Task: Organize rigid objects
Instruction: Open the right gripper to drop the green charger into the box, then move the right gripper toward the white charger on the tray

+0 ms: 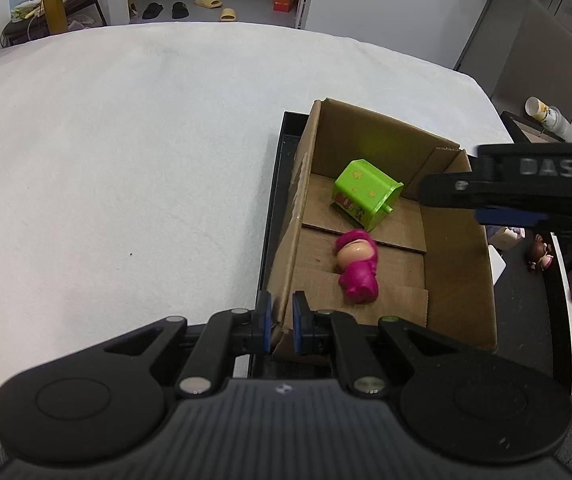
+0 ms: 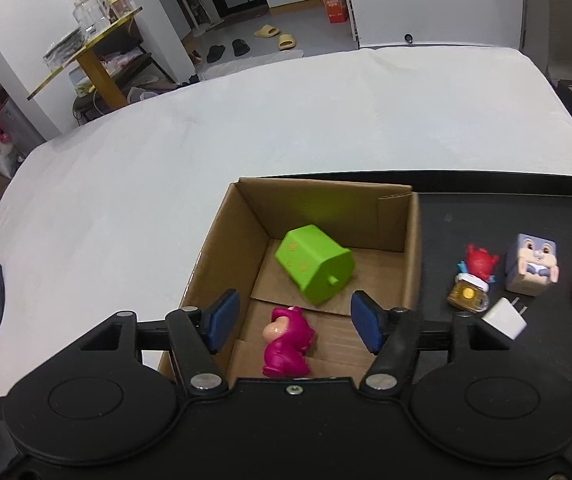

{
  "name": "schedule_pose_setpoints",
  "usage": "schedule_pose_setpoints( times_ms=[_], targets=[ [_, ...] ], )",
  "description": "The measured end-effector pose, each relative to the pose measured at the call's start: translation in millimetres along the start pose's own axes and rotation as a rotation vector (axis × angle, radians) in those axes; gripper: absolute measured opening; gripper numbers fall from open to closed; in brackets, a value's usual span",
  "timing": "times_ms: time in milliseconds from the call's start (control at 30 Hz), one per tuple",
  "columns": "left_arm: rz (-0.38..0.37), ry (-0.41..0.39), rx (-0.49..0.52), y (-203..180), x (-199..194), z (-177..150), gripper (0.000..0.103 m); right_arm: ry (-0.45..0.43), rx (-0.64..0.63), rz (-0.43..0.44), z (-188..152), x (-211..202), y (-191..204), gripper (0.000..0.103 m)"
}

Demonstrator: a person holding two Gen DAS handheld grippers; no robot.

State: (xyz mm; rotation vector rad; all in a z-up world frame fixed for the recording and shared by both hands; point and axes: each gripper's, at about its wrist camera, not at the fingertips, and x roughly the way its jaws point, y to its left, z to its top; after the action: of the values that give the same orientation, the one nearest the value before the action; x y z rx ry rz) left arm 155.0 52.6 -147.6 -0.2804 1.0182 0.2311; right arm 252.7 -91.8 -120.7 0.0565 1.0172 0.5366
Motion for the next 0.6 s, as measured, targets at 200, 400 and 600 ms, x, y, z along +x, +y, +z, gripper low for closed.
schedule_pose_setpoints(
  times_ms=[200, 400, 600],
  targets=[
    [0.006, 0.001, 0.006, -2, 1, 0, 0.01, -0.015, 0.022, 0.001, 2, -14, -11, 0.065],
    [0.009, -0.001, 0.006, -3, 1, 0, 0.01, -0.032, 0.045, -0.009, -1, -29, -29, 0.068],
    [0.016, -0.002, 0.011, -2, 1, 0, 0.01, -0.048, 0.081, -0.032, -6, -40, -52, 0.072]
  ],
)
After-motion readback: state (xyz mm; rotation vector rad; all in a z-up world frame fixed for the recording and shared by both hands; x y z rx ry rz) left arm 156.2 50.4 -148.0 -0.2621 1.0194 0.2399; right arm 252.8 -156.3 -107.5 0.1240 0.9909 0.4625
